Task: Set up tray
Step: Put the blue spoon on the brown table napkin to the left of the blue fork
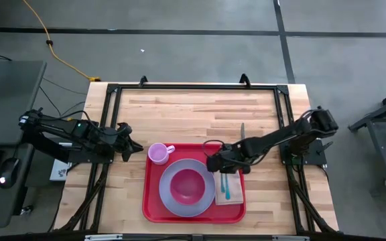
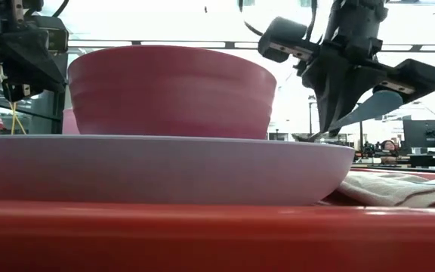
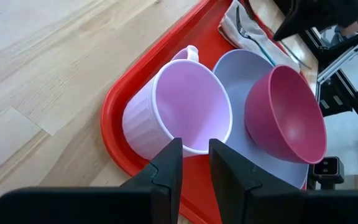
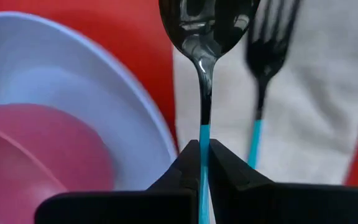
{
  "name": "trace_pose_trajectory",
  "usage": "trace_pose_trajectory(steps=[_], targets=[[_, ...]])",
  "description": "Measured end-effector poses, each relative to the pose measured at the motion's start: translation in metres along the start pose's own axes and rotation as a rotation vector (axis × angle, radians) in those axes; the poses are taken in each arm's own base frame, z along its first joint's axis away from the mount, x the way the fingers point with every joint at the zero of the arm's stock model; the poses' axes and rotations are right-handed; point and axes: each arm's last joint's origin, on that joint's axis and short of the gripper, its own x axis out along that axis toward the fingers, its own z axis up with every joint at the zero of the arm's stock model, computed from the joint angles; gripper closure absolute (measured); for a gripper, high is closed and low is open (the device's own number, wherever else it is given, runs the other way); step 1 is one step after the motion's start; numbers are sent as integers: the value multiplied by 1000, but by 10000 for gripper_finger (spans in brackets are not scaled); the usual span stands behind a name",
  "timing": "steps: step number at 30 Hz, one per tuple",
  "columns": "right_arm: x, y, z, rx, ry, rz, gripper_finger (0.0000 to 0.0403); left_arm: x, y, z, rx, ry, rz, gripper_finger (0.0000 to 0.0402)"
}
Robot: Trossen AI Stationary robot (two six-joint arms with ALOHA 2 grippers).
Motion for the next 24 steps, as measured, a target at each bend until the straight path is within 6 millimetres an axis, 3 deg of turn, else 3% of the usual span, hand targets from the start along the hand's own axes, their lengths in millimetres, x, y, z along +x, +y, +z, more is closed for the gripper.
trace_pose_trajectory(steps=[9,24], targets=[[24,3,-11,15,60,2,402,0,0,0,0,1,0,291],[43,-2,-10,20,63,-73,403,0,0,0,0,1,0,291]])
